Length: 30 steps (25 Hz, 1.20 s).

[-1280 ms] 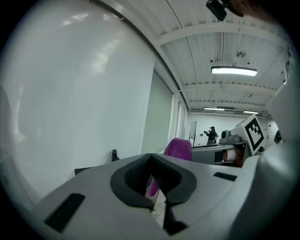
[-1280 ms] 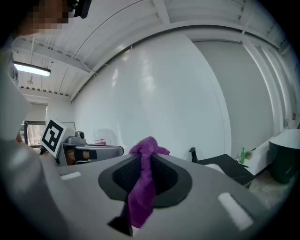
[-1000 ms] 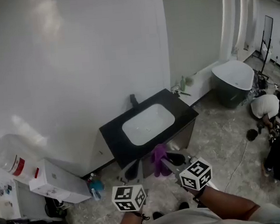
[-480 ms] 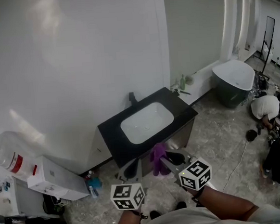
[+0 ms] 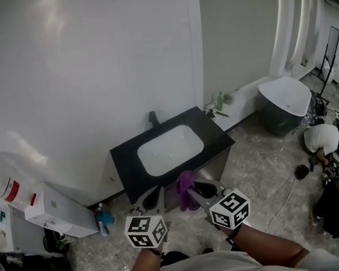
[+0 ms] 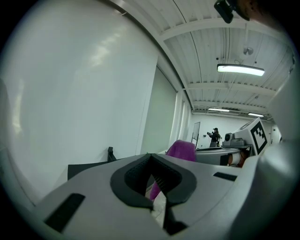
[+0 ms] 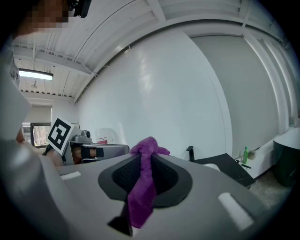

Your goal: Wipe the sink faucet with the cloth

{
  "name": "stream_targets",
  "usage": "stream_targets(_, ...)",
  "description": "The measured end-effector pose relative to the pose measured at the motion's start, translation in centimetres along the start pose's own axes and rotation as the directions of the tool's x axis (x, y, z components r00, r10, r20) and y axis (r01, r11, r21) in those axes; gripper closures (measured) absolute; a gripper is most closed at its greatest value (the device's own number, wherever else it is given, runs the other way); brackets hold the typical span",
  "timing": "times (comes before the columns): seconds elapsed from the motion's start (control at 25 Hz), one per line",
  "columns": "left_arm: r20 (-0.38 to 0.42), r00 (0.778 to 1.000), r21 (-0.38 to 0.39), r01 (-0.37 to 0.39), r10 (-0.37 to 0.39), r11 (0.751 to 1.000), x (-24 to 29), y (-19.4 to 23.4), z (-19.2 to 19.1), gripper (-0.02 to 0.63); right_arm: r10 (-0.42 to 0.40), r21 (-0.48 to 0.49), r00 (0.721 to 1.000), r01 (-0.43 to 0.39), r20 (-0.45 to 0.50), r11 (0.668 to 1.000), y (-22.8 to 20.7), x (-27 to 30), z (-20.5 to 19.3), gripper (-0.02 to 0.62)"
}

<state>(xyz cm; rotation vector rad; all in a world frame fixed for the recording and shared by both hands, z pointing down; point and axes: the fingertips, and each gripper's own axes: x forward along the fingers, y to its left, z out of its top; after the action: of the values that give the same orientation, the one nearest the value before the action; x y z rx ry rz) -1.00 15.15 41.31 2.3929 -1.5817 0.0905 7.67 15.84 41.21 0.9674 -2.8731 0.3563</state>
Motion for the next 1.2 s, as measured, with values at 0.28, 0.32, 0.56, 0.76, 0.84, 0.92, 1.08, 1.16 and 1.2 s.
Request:
stream_targets(0.28, -0.022, 1.000, -0.012, 0.003, -0.003, 1.000, 6.5, 2.8, 0.1, 0.600, -0.002, 0.012, 1.000, 0.002, -0.013, 1.000, -5.4, 4.3, 0.4, 0.533)
stream_targets(0.32, -0.026, 1.000, -0.013, 0.008, -0.008, 1.000, 7.8, 3.6, 0.1, 0.600, -0.005, 0.016, 1.000, 0.006, -0.018, 1.000, -6.3, 5.5, 0.3, 0.532)
stream_targets(0.56, -0.046, 0.998, -0.030, 0.042, -0.043, 0.999, 17.6, 10.4, 0.5, 0.600, -0.032, 0.039, 0.998, 0.034, -0.046, 0.999, -13.1, 14.2, 0.6, 0.532)
stream_targets(0.76, -0.087, 0.993, -0.075, 0.077, -0.084, 0.994, 24.7, 17.4, 1.9, 0.600, -0.067, 0.063, 0.992, 0.074, -0.107, 0.995, -18.2, 22.7, 1.7, 0.533)
stream_targets(0.84, -0.112, 0.988, -0.077, 0.098, -0.106, 0.992, 27.1, 19.5, 1.7, 0.600, -0.074, 0.078, 0.989, 0.085, -0.127, 0.993, -19.6, 25.6, 1.6, 0.532)
stream_targets(0.92, -0.134, 0.984, -0.090, 0.105, -0.117, 0.990, 29.6, 21.6, 1.3, 0.600, -0.077, 0.094, 0.987, 0.091, -0.144, 0.991, -21.0, 28.3, 1.1, 0.532)
stream_targets(1.08, -0.183, 0.977, -0.131, 0.087, -0.110, 0.988, 33.7, 24.4, -0.3, 0.600, -0.054, 0.126, 0.976, 0.082, -0.210, 0.989, -25.1, 33.0, -1.3, 0.532)
stream_targets(1.16, -0.201, 0.974, -0.141, 0.079, -0.107, 0.987, 35.4, 25.3, -1.0, 0.600, -0.040, 0.137, 0.975, 0.071, -0.218, 0.988, -27.8, 35.8, -2.0, 0.532)
stream_targets(1.2, -0.203, 0.974, -0.147, 0.074, -0.103, 0.986, 36.1, 25.7, -1.0, 0.600, -0.032, 0.138, 0.976, 0.063, -0.216, 0.988, -29.3, 37.5, -2.0, 0.532)
